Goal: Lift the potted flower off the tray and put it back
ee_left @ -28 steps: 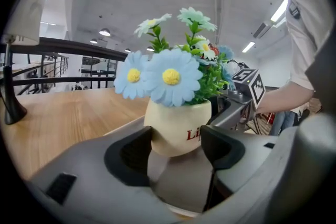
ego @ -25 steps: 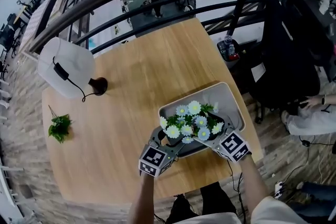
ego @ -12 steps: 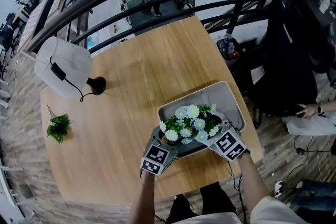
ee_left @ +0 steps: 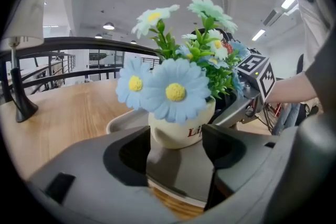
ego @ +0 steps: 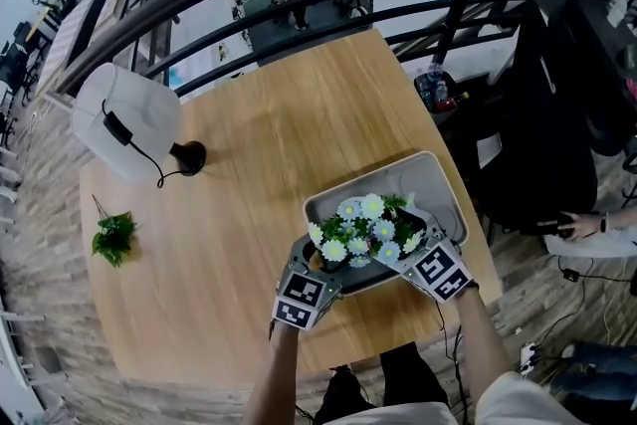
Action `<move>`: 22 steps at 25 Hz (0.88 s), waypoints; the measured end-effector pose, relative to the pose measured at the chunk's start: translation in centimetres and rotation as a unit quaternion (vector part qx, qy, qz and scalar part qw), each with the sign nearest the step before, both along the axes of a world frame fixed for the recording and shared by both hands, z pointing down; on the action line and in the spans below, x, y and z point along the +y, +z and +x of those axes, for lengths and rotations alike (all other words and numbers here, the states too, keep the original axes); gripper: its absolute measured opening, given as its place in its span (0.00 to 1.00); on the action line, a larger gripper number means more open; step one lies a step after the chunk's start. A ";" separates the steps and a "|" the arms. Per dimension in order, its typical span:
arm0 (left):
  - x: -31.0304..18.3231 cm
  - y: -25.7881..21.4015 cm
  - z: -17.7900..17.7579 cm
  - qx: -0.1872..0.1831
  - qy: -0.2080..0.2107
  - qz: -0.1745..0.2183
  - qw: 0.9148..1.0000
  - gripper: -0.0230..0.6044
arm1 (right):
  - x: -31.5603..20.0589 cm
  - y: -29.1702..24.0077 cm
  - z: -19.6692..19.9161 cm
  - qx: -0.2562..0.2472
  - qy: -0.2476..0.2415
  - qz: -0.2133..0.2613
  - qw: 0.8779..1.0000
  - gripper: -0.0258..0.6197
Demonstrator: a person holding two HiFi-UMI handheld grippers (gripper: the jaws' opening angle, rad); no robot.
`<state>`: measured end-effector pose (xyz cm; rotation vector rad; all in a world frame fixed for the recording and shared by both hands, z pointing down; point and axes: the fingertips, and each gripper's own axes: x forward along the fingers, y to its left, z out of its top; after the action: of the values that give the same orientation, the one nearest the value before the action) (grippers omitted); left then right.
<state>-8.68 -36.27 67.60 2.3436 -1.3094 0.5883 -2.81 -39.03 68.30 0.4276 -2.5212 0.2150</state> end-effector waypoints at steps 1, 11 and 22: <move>0.1 -0.1 -0.1 0.002 0.000 -0.001 1.000 0.58 | -0.1 -0.1 0.3 0.000 0.004 0.001 1.000 0.72; 2.8 -1.6 -0.7 -0.005 0.001 -0.012 1.000 0.58 | 0.6 -0.8 4.8 -0.007 0.083 -0.024 0.996 0.68; 8.7 -6.9 -2.2 -0.001 0.014 0.024 1.000 0.58 | 6.0 -6.0 8.3 0.005 0.194 -0.004 0.981 0.61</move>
<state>-10.85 -27.55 60.70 2.4043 -1.3080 0.5738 5.48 -33.03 62.34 0.9146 -2.4039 0.3683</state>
